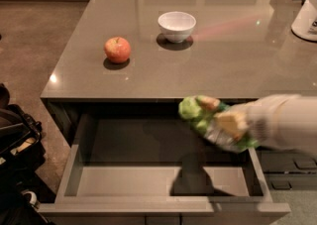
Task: Pick green rice chip bag from top drawer and place on counter
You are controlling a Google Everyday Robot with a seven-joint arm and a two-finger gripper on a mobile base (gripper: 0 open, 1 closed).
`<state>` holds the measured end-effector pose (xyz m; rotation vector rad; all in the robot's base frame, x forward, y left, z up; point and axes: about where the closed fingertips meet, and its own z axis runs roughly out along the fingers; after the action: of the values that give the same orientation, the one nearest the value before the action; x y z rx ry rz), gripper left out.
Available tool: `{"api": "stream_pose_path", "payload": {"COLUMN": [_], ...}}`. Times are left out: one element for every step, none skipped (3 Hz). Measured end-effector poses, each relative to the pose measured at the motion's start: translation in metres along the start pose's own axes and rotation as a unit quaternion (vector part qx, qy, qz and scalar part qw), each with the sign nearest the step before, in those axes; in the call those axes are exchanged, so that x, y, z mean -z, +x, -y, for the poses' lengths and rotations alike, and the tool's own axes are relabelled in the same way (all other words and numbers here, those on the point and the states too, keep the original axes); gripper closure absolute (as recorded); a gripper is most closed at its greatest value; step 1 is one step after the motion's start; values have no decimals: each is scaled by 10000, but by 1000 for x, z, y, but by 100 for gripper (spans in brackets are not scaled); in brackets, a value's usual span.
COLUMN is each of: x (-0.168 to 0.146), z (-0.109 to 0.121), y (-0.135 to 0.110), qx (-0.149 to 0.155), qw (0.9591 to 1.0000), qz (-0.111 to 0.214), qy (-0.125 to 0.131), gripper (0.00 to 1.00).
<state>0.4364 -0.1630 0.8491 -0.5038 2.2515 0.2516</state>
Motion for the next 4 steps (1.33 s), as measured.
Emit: {"api": "stream_pose_path", "payload": {"x": [59,101,96,43], "z": [15,28,38,50], "y": [-62,-107,-139,-174], "qx": [361,624,842,920], "qw": [9990,9961,9944,9946], "qz": [109,234,381,465], "qy": [225,578,523,86], "gripper": [100,100,100,100]}}
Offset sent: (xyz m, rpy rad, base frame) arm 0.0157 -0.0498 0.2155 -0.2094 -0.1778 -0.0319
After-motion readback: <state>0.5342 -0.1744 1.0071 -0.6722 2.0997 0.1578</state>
